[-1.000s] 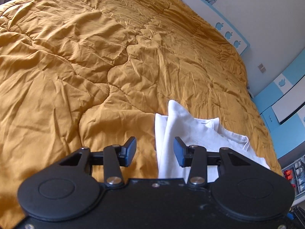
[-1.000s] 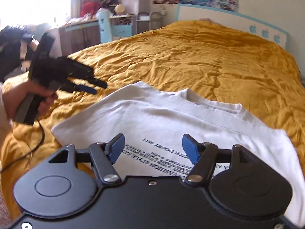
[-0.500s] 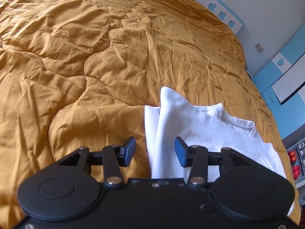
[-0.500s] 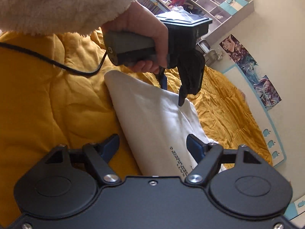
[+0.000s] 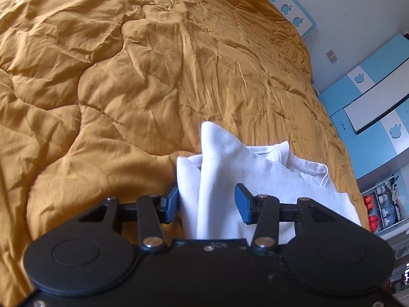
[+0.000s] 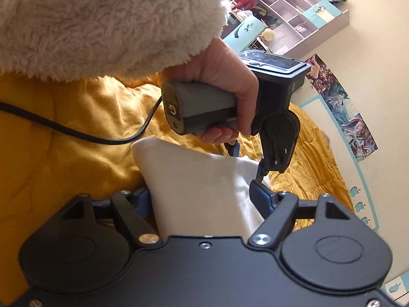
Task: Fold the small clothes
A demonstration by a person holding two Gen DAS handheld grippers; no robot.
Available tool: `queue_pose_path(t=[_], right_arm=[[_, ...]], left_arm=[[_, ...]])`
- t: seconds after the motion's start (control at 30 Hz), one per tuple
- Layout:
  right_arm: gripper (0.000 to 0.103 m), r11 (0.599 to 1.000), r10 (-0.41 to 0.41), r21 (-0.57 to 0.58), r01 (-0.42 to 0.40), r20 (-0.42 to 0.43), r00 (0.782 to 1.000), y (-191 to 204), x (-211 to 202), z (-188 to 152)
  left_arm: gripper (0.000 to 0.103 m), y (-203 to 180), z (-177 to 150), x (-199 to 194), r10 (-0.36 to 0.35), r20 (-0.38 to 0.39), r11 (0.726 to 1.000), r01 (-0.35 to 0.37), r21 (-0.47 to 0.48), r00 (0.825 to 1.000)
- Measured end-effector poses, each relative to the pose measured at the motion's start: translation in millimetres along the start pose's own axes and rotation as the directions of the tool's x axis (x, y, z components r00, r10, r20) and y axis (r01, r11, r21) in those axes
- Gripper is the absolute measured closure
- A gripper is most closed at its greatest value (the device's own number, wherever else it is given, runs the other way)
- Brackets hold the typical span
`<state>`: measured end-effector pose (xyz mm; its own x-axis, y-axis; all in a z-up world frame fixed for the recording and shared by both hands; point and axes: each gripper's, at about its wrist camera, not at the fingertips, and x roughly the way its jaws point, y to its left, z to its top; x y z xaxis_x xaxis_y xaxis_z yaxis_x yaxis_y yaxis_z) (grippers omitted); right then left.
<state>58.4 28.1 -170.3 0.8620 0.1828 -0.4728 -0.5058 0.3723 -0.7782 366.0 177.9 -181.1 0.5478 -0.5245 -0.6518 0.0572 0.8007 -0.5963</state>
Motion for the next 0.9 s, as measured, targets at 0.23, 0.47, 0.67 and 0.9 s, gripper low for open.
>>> queue_pose_path(t=[0.23, 0.47, 0.67, 0.9], right_arm=[[0.044, 0.999, 0.031, 0.030, -0.030, -0.028, 0.999, -1, 8, 10], [0.086, 0.995, 0.083, 0.052, -0.082, -0.029, 0.996, 6, 1, 6], [0.090, 0.987, 0.090, 0.137, -0.088, -0.012, 0.996, -11, -8, 8], [0.091, 0.962, 0.056, 0.266, -0.059, 0.018, 0.998, -34, -28, 1]], left_arm=[[0.056, 11, 15, 17, -0.074, -0.022, 0.995, 0.072, -0.069, 0.997], [0.090, 19, 19, 21, -0.161, -0.032, 0.980, 0.156, -0.125, 0.986], [0.091, 19, 20, 20, -0.162, -0.033, 0.975, 0.155, -0.157, 0.986], [0.091, 5, 30, 4, -0.259, 0.015, 0.935, 0.254, -0.247, 0.966]])
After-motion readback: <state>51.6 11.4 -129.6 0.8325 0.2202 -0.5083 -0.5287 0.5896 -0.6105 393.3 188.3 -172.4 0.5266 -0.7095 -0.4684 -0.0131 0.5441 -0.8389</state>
